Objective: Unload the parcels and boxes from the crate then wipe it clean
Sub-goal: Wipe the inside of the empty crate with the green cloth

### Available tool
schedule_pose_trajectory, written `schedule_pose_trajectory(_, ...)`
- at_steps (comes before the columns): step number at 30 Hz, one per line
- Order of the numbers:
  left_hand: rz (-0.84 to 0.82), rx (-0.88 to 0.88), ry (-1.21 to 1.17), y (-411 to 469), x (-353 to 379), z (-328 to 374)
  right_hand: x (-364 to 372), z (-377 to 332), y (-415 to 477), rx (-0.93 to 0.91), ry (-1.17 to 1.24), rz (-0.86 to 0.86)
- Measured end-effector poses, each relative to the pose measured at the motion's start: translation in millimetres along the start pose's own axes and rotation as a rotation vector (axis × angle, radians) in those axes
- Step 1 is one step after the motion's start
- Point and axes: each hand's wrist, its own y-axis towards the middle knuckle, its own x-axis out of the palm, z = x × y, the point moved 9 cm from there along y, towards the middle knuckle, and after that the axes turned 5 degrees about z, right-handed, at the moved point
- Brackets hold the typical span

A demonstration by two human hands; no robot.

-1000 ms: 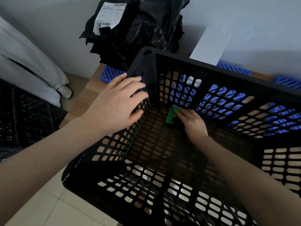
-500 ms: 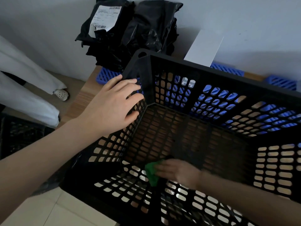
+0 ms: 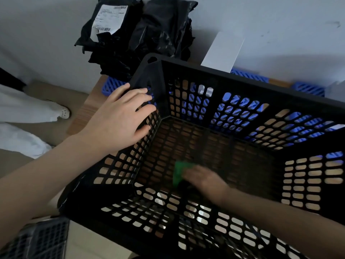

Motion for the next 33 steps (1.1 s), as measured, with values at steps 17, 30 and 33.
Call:
schedule_pose_trajectory(17,-0.030,-0.001,0.006,-0.5,-2.7,2.3,-22.8,39.8,1.3,0.205,-0.045,-0.049)
schedule_pose_trajectory(30,-0.012,0.050,-0.284,34.7,22.7,96.0,-52.1,60.9,1.6,0.081,-0.199,-0.059)
schedule_pose_trajectory(33,-0.057,0.063,-0.384,42.1,48.6,103.8,-76.7,116.1,9.0,0.394,-0.252,0.062)
